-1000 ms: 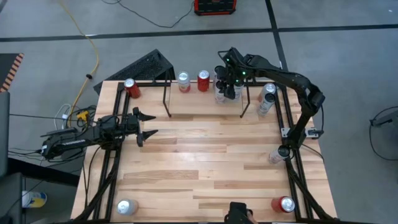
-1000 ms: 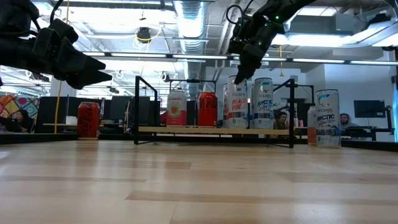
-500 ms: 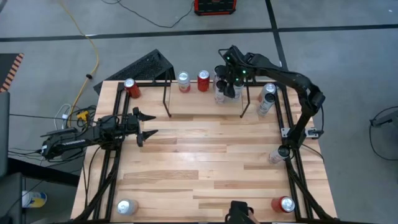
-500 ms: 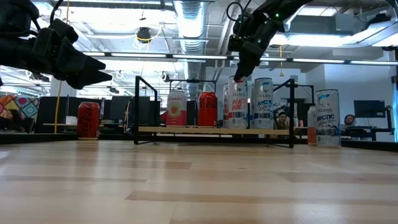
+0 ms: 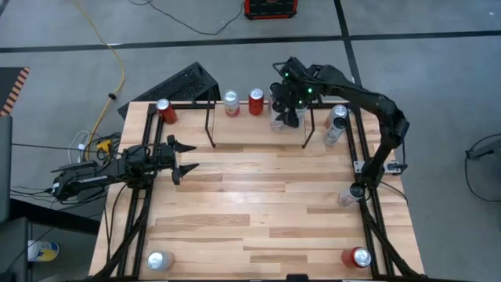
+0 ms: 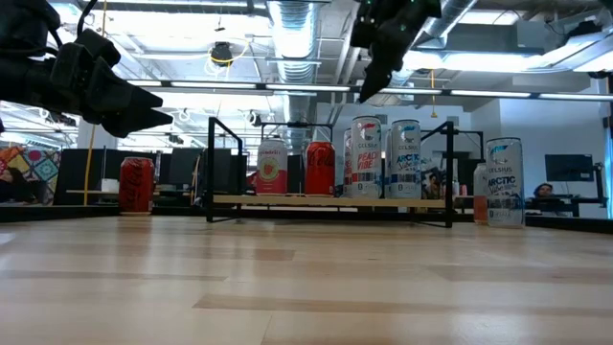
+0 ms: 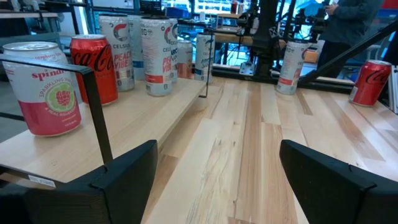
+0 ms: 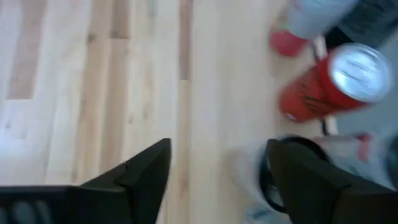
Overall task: Place canned beverage on shelf
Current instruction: Put the left white pink soda can on the shelf aligned with the other white pink soda can
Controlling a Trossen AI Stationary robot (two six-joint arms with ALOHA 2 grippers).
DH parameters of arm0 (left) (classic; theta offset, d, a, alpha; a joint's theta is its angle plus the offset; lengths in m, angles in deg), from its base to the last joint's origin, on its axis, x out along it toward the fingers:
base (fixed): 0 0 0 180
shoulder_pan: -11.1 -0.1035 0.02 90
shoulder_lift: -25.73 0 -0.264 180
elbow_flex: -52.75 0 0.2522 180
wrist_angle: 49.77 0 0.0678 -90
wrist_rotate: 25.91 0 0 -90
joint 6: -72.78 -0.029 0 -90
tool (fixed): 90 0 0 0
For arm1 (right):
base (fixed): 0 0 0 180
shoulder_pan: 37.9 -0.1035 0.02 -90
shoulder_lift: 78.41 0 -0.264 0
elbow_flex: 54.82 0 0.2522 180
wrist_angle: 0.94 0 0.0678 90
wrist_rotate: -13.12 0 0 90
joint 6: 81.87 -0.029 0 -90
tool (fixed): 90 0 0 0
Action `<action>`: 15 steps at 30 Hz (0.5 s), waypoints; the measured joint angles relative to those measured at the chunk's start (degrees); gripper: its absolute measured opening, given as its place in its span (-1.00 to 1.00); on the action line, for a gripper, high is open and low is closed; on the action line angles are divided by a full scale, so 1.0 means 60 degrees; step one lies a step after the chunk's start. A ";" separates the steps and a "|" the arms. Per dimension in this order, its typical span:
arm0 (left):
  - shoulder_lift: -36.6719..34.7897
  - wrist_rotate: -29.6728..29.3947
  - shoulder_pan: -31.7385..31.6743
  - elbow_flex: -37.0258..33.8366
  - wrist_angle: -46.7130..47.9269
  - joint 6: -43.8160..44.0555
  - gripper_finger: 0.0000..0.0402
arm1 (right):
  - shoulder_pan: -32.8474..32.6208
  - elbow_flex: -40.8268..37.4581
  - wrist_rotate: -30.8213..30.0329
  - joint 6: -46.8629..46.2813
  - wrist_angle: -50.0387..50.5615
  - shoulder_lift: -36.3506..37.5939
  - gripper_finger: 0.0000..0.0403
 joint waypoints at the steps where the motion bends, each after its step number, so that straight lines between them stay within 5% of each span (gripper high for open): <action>1: 0.0003 0.0001 0.0001 -0.0003 0.0004 0.0000 0.61 | -0.0147 -0.0118 0.0023 0.0003 -0.0072 0.0072 0.37; 11: 0.0003 0.0001 -0.0003 -0.0003 0.0004 0.0000 0.61 | -0.0879 -0.1749 -0.0496 0.0006 -0.1391 0.0561 -0.89; 15: 0.0002 0.0001 0.0001 0.0001 0.0003 0.0000 0.61 | -0.0875 -0.1969 -0.0818 -0.0024 -0.1615 0.0486 -0.87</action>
